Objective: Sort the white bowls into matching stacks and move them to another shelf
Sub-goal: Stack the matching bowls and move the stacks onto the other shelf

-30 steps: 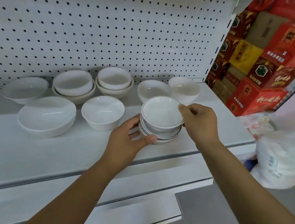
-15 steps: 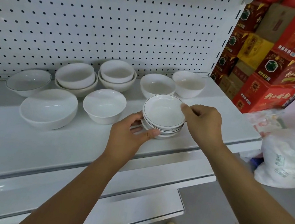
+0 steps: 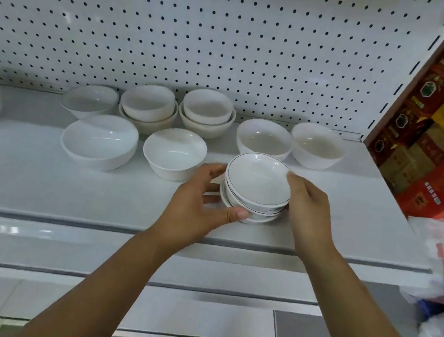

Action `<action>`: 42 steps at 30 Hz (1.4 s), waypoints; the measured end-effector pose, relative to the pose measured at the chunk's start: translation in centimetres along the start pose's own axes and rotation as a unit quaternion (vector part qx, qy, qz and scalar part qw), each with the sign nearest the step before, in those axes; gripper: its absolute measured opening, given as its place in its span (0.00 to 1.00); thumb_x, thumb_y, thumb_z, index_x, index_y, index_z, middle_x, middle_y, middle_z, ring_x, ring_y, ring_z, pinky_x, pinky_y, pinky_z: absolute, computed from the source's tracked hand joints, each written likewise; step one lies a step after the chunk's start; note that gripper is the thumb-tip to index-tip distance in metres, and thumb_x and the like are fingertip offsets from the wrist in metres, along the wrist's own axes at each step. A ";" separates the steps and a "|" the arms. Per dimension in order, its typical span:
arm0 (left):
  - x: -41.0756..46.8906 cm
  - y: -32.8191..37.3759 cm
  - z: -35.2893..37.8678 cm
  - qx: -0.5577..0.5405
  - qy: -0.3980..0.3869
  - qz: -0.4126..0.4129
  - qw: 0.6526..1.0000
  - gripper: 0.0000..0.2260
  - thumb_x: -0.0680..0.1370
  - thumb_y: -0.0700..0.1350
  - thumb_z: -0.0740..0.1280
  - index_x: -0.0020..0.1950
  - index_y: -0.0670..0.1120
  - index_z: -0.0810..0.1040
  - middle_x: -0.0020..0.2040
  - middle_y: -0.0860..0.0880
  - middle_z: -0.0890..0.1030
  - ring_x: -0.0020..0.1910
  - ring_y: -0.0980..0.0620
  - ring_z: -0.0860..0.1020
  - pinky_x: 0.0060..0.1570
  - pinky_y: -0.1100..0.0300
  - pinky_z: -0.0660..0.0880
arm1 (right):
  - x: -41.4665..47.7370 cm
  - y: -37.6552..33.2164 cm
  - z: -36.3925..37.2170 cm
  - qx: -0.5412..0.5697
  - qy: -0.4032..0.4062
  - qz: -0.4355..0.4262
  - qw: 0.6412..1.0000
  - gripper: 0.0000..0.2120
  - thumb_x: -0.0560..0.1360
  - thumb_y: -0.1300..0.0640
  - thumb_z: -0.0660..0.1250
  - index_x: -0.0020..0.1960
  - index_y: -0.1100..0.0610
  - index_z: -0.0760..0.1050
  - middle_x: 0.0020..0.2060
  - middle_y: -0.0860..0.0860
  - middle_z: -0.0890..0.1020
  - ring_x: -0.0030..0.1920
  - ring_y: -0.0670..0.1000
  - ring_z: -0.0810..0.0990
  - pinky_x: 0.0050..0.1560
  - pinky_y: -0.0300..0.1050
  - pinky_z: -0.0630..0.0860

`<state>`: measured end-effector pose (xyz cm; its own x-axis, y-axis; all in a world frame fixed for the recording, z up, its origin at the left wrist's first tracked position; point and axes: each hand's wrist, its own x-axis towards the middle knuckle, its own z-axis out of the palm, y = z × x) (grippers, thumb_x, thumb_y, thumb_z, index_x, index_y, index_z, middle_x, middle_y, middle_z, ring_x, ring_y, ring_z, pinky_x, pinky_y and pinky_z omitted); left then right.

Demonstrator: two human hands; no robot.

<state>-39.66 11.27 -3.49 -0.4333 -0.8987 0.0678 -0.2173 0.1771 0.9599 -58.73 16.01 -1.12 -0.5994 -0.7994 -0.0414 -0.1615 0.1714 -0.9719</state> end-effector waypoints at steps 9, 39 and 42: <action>-2.2 1.2 2.4 0.002 0.120 -0.017 0.993 0.37 0.68 0.46 0.83 0.74 0.56 0.74 0.65 0.61 0.81 0.60 0.55 0.80 0.53 0.68 0.79 | 0.0 0.3 1.4 0.144 -0.086 0.081 0.982 0.19 0.86 0.44 0.52 0.61 0.50 0.78 0.51 0.41 0.82 0.56 0.43 0.80 0.54 0.37 0.74; -15.1 -1.9 -23.8 0.041 0.306 -0.005 0.951 0.37 0.66 0.56 0.82 0.74 0.57 0.74 0.69 0.63 0.79 0.64 0.56 0.80 0.68 0.44 0.75 | -12.9 -8.5 27.3 0.216 -0.359 0.107 0.902 0.19 0.84 0.43 0.57 0.66 0.51 0.77 0.59 0.48 0.84 0.60 0.48 0.82 0.61 0.47 0.78; -14.6 -3.0 -27.5 0.035 0.291 -0.004 0.956 0.35 0.66 0.53 0.81 0.72 0.60 0.75 0.67 0.64 0.79 0.64 0.57 0.80 0.67 0.48 0.76 | -13.6 -9.1 30.9 0.212 -0.332 0.093 0.914 0.18 0.85 0.45 0.56 0.64 0.52 0.78 0.59 0.48 0.84 0.62 0.48 0.81 0.70 0.52 0.73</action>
<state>-8.66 12.82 0.13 0.1237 -0.9678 0.2193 -0.2863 0.1768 0.9417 -24.89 7.52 1.14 0.0456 -0.9767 -0.2099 0.2969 0.2139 -0.9306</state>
